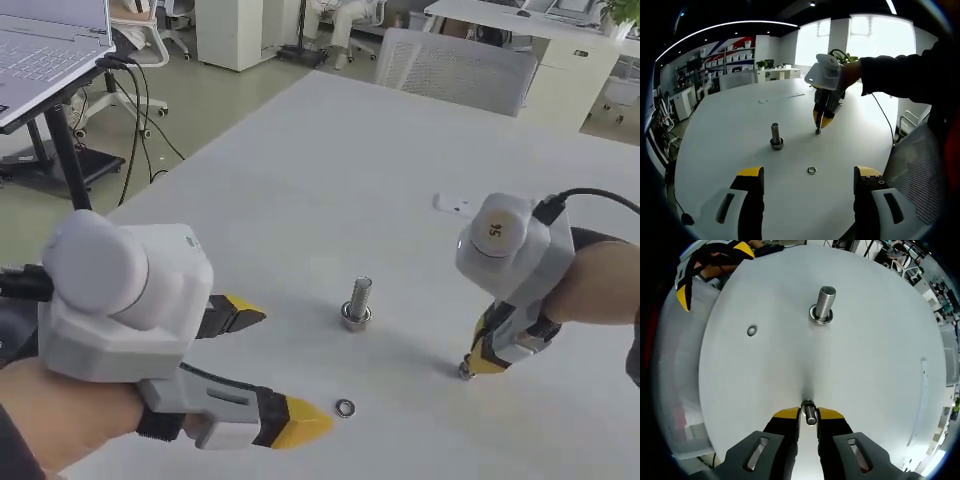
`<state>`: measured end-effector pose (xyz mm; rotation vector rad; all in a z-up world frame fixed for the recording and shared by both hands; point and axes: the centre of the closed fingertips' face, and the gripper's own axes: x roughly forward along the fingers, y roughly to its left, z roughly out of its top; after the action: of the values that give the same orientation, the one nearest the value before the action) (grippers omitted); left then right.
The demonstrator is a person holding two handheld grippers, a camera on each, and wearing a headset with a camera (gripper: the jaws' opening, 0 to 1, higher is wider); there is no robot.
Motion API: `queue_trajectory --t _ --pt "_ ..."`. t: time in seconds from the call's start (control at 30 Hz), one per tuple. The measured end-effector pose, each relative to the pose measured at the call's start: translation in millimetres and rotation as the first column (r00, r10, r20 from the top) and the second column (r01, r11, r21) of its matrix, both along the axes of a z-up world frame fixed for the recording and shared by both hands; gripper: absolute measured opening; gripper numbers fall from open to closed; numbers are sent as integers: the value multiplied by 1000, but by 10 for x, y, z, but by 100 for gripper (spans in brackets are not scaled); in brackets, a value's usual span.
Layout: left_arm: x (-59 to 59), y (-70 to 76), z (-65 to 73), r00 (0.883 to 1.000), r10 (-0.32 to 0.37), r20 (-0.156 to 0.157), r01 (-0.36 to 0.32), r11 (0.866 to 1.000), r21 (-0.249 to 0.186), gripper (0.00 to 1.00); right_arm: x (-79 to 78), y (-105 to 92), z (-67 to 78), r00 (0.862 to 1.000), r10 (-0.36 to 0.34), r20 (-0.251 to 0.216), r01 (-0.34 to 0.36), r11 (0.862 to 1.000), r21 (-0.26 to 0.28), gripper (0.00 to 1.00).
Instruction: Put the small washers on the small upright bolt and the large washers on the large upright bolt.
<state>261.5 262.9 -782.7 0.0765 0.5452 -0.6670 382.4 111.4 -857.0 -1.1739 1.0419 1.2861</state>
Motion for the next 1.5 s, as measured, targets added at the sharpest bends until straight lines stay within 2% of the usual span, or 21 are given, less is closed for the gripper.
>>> queue_trajectory --t 0.37,0.87,1.13,1.5 --pt "1 11 -9 1000 5 -2 -5 1000 1 72 22 17 -81 1000 -6 -15 6 1000 1 14" --pt "-18 18 -24 1000 2 -4 -2 1000 1 72 30 45 -68 1000 -20 -15 20 1000 20 18" --pt "-15 8 -10 1000 -3 -2 3 1000 -1 72 7 -93 -12 998 -57 -2 57 998 41 26" --pt "-12 -10 3 1000 -11 0 11 1000 0 72 -45 -248 10 995 -99 0 99 994 55 27"
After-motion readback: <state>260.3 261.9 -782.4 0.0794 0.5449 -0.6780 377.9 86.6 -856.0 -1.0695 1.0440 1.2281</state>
